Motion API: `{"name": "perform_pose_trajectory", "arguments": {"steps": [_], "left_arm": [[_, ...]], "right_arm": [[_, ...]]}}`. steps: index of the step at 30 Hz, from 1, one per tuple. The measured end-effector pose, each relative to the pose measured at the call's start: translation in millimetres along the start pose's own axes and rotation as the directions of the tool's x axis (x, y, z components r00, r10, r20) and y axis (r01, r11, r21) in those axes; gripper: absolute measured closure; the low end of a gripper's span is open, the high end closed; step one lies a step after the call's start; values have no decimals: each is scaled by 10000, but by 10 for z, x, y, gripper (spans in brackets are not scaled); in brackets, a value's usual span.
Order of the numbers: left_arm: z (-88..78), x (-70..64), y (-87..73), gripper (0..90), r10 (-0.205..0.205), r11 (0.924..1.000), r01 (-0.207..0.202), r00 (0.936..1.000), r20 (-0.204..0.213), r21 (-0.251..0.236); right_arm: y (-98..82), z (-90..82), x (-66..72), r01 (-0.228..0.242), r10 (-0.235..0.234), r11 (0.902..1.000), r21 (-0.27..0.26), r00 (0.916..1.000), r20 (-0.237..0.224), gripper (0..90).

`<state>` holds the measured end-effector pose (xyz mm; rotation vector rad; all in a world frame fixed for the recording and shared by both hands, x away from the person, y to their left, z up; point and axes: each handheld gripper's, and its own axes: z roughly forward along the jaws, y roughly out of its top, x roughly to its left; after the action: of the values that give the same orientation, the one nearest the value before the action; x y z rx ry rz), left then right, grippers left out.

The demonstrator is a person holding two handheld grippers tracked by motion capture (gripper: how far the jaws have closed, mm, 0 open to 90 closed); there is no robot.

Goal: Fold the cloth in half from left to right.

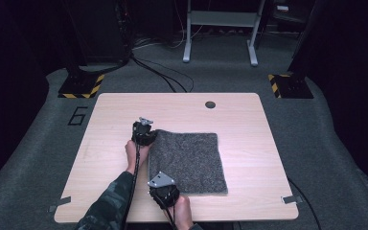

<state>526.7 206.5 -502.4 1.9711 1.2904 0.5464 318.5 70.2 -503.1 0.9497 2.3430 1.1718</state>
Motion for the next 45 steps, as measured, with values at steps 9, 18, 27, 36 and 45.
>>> {"name": "perform_pose_trajectory", "arguments": {"steps": [9,18,27,36,45], "left_arm": [[-94,-26,135,869,-50,9995,46,9999,-115,-307],[-225,19,285,869,-149,9977,130,9995,-284,-665],[-497,36,601,869,450,9946,-529,9951,-886,-891],[-405,-147,666,868,185,9917,-242,9987,-468,-1261],[-293,-313,723,867,258,9902,-290,9994,-250,-1366]], "right_arm": [[32,-129,-76,-314,332,9971,-700,9991,248,880],[138,-201,-51,-472,494,9912,-1233,9987,146,882],[431,-325,-8,-474,529,9731,-2257,9984,185,882],[347,-423,-55,-601,780,9663,-2505,9950,622,882],[204,-513,-213,-855,1110,9659,-2446,9895,925,881]]}}
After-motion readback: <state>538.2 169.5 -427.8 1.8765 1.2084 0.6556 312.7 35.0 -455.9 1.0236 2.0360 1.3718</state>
